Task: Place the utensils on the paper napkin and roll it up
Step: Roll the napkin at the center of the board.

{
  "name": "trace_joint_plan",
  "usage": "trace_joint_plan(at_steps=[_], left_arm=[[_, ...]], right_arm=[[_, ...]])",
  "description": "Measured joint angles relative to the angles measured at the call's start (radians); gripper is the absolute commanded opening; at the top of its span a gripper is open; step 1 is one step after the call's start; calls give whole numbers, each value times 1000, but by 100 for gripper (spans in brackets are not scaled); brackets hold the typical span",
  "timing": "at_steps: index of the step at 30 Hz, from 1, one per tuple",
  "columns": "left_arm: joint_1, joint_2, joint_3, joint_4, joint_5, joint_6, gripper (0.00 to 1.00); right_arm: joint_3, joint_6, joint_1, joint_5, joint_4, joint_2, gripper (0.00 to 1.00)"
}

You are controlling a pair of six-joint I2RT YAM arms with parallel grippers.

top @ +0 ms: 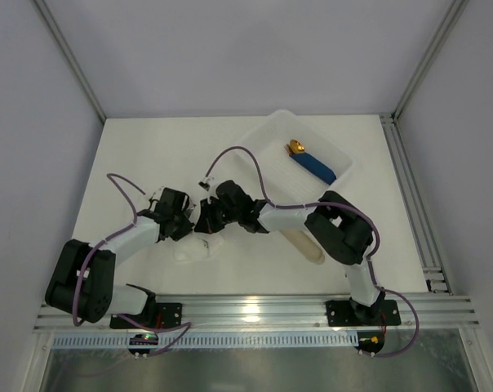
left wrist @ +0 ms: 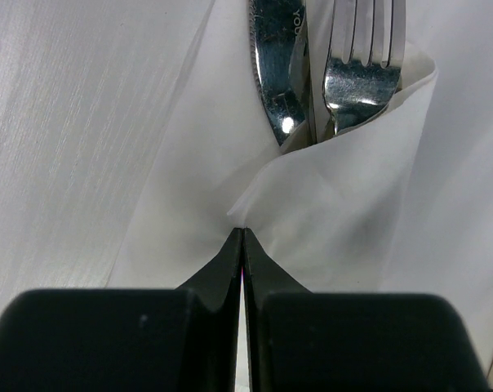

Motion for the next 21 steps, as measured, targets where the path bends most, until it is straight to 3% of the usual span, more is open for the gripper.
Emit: trace_joint_plan(at_steps=[21], left_arm=[[0,-28,-7,-38,8,2,0]], right_arm=[[72,-6,3,2,-41,131,3]])
